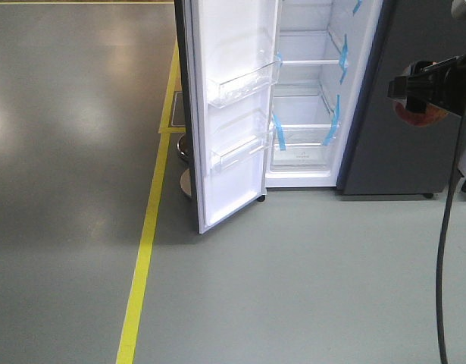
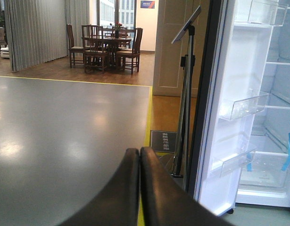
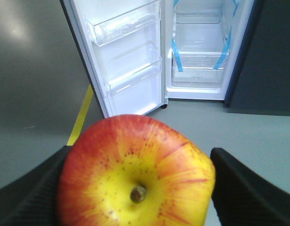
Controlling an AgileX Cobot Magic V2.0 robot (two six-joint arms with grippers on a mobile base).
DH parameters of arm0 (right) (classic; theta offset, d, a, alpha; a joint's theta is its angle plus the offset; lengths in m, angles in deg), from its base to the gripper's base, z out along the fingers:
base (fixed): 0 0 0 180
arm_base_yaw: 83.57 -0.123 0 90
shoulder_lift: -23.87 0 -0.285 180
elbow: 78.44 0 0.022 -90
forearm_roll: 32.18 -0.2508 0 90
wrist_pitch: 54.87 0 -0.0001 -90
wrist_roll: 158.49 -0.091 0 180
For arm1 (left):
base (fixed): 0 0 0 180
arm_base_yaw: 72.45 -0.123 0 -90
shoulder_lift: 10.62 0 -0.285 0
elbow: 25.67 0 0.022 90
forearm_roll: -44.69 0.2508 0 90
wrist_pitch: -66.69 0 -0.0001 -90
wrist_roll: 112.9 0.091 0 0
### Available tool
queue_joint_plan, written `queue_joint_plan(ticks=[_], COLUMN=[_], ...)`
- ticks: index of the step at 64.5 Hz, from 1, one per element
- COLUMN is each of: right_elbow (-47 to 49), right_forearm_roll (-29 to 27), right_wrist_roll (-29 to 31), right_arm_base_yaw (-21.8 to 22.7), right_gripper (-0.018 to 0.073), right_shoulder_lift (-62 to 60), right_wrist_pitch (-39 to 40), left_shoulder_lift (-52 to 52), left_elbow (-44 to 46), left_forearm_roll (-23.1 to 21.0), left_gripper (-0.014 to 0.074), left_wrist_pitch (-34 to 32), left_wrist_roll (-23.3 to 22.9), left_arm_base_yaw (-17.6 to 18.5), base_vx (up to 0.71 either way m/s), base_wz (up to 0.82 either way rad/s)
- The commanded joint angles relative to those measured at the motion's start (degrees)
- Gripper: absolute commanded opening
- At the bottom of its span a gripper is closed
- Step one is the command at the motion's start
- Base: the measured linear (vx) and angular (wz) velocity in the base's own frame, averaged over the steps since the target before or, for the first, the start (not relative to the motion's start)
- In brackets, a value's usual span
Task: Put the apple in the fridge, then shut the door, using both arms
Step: 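Drive up to the refrigerator opening with the apple held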
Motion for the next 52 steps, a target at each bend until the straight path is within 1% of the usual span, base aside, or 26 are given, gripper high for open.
queue_joint_plan(ticks=[1, 52], right_elbow=[1.75, 1.75], right_forearm_roll=[-0.59, -0.59], right_wrist_roll=[0.35, 0.35], right_arm_base_yaw=[-0.03, -0.03], right_gripper=[-0.0005, -0.0005], right_shoulder_lift=[-2.11, -2.11], right_wrist_pitch=[4.02, 4.02], left_shoulder_lift=[0.91, 0.91], left_elbow=[-1.57, -1.57], left_forearm_roll=[-0.01, -0.01], left_gripper=[-0.0006, -0.0006], left_wrist_pitch=[-4.03, -4.03], left_wrist_roll=[-0.53, -0.53], left_arm_base_yaw=[0.42, 0.42], base_vx=[0.14, 0.13], base_wz=[0.01, 0.01])
